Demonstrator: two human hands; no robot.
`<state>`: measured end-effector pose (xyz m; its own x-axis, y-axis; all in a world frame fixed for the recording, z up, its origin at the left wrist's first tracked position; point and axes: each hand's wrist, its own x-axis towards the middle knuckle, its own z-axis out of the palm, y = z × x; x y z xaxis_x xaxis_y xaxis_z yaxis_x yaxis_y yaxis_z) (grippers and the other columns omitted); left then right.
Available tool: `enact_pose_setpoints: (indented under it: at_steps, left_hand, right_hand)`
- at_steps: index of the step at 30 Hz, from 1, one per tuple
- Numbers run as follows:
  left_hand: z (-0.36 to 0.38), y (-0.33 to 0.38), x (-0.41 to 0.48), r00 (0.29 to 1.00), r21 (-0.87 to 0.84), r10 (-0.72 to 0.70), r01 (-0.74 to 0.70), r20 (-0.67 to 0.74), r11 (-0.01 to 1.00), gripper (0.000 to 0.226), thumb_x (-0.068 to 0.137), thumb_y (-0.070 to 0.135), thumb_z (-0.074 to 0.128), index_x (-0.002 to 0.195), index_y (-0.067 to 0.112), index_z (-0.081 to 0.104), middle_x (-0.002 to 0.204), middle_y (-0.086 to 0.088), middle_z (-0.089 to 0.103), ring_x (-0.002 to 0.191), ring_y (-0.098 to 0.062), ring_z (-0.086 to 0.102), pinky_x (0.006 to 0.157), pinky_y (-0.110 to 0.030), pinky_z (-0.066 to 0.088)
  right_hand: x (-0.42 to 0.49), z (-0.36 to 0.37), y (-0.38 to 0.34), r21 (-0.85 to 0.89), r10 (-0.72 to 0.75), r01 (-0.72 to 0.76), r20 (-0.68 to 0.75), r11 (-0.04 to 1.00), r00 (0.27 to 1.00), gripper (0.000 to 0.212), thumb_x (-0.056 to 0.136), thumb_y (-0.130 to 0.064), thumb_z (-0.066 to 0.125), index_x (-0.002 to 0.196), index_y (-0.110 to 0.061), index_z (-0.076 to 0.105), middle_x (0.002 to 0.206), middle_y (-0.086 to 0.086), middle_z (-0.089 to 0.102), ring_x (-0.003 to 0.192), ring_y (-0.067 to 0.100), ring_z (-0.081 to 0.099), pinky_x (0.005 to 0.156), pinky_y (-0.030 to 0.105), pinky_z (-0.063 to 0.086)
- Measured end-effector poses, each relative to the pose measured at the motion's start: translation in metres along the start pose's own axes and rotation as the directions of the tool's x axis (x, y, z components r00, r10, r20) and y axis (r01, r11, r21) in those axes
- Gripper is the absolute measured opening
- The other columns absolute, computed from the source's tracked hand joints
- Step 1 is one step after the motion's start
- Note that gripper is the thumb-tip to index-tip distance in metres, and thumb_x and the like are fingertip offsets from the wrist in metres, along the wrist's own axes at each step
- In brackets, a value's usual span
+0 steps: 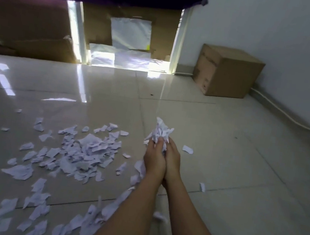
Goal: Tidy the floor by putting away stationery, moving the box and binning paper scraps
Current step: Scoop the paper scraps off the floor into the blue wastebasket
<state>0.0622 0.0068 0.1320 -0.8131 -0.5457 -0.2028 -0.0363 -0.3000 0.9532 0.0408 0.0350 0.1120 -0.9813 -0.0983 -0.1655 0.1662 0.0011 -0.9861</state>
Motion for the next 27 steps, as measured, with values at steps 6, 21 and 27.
enact_pose_setpoints:
  at_steps: [6,21,27]
  left_hand:
    - [0.080,0.017,-0.017,0.983,0.007,0.102,-0.104,0.151,0.995,0.031,0.101,0.025,0.039,0.125,0.017,0.056,0.090,0.011,0.061,0.090,-0.007,0.059,0.082,-0.022,0.044]
    - [0.460,0.058,-0.114,0.748,-0.072,0.182,-0.178,0.638,0.981,0.037,0.101,0.030,0.040,0.133,0.018,0.052,0.116,0.001,0.062,0.105,-0.011,0.060,0.096,-0.026,0.046]
    - [0.596,0.040,-0.185,0.612,-0.068,0.094,-0.066,0.785,0.996,0.036,0.099,0.032,0.041,0.128,0.017,0.055,0.112,0.000,0.066,0.104,-0.014,0.062,0.096,-0.029,0.048]
  right_hand:
    - [0.007,-0.075,-0.054,0.071,-0.097,0.101,-0.056,0.992,0.994,0.025,0.098,-0.022,0.046,0.113,-0.018,0.065,0.096,-0.002,0.072,0.085,0.007,0.067,0.061,0.011,0.049]
    - [0.065,-0.416,-0.223,0.144,-0.251,0.373,-0.520,0.917,0.817,0.029,0.098,-0.028,0.045,0.121,-0.021,0.063,0.111,0.004,0.069,0.099,0.014,0.066,0.077,0.023,0.052]
    - [0.061,-0.565,-0.257,0.044,-0.265,0.405,-0.691,0.913,0.673,0.027,0.098,-0.026,0.047,0.118,-0.017,0.064,0.104,0.002,0.070,0.088,0.010,0.066,0.063,0.011,0.051]
